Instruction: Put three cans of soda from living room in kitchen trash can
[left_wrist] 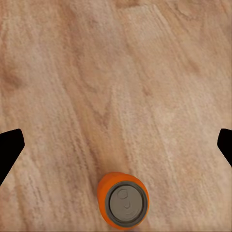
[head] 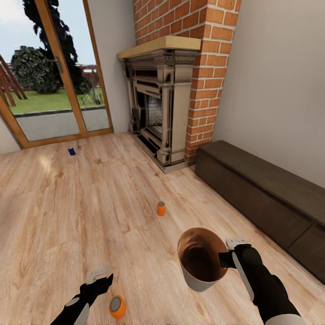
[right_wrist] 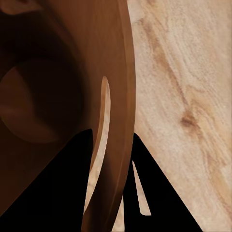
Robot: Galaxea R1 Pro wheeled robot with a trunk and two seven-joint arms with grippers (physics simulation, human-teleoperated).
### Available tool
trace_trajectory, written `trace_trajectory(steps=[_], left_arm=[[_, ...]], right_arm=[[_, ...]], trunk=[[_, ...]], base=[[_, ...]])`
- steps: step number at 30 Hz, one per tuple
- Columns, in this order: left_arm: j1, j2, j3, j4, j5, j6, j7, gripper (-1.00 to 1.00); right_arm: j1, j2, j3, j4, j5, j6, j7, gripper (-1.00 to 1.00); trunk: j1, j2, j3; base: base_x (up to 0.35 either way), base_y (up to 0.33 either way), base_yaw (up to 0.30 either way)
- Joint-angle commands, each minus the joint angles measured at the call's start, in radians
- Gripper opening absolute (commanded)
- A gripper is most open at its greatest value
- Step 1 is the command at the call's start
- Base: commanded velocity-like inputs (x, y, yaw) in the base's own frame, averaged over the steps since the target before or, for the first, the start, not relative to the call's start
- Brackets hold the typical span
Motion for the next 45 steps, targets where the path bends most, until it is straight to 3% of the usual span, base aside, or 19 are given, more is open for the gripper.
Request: trace_trajectory(steps=[1, 45], left_arm=[[0.000, 0.000, 0.000, 0.000, 0.000, 0.000, 0.000, 1.00], [0.000, 0.000, 0.000, -0.001, 0.000, -0.002, 0.000, 1.00]], right_arm=[[0.000, 0.000, 0.000, 0.000, -0.013, 0.000, 0.003, -1.00], [0.000, 0.000, 0.000, 0.000, -0.013, 0.000, 0.003, -1.00]], trunk=[[0.000, 0.000, -0.002], [0.000, 0.000, -0.072]], base=[[0.000, 0.000, 0.000], [0.000, 0.000, 0.000]])
